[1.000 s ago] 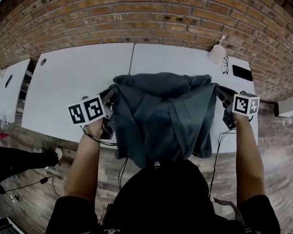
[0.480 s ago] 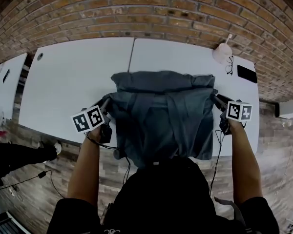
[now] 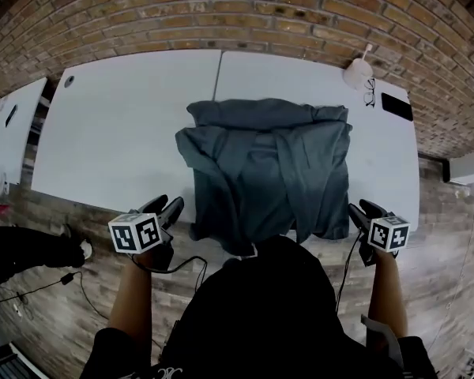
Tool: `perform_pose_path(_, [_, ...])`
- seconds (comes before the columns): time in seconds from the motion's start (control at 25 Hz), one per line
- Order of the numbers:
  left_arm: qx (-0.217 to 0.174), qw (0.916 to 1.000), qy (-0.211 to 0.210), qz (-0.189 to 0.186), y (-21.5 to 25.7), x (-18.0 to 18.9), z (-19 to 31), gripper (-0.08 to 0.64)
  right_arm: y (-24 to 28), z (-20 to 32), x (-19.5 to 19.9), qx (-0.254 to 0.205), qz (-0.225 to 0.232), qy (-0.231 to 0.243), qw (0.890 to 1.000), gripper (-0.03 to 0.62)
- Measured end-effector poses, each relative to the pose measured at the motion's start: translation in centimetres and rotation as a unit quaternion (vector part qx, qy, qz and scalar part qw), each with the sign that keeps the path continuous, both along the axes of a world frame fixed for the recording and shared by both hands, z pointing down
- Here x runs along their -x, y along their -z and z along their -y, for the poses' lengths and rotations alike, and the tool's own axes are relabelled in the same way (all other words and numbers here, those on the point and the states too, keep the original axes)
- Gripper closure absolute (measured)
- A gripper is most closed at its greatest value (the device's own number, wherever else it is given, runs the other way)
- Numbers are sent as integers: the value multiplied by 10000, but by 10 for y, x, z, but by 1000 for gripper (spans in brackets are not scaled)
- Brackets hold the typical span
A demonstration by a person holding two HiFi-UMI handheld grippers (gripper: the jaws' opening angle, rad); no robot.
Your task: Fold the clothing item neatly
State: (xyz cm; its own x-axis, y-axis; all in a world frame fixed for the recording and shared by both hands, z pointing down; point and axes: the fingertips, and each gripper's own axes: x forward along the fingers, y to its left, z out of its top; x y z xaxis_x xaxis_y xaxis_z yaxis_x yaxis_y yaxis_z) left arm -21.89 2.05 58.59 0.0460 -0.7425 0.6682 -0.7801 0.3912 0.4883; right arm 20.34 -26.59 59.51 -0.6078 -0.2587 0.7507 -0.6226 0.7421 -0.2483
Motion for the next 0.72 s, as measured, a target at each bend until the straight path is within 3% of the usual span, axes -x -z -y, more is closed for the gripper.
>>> perform_pose_path(0.24, [496,9967,-579,-295,-42,-74,-60,346,-8,-46,-36,46,-146,-467,9988,407])
perform_pose_path(0.48, [739,9928,-918,-224,-85,-95,-57,334,-32,-79,-31,363,-170,-497,9980,407])
perform_pose_path(0.6, [941,9896,-1078,-164,-96,-101,-45,343,-50,-79,-34,405,-442,-766,9953,407])
perform_pose_path(0.64, [1035,9874,-1187,-162,-96,-105,-42,377,-52,-76,-34,334,-565,-889,9939,407])
perform_pose_path(0.68, [1090,9849,-1334,-166,-94,-111,-41,499,-53,-73,-34,251,-671,-986,9925,408])
perform_pose_path(0.72, [1066,9826,-1509,-190,-90,-118,-39,538,-52,-72,-32,190,-755,-1018,9918,410])
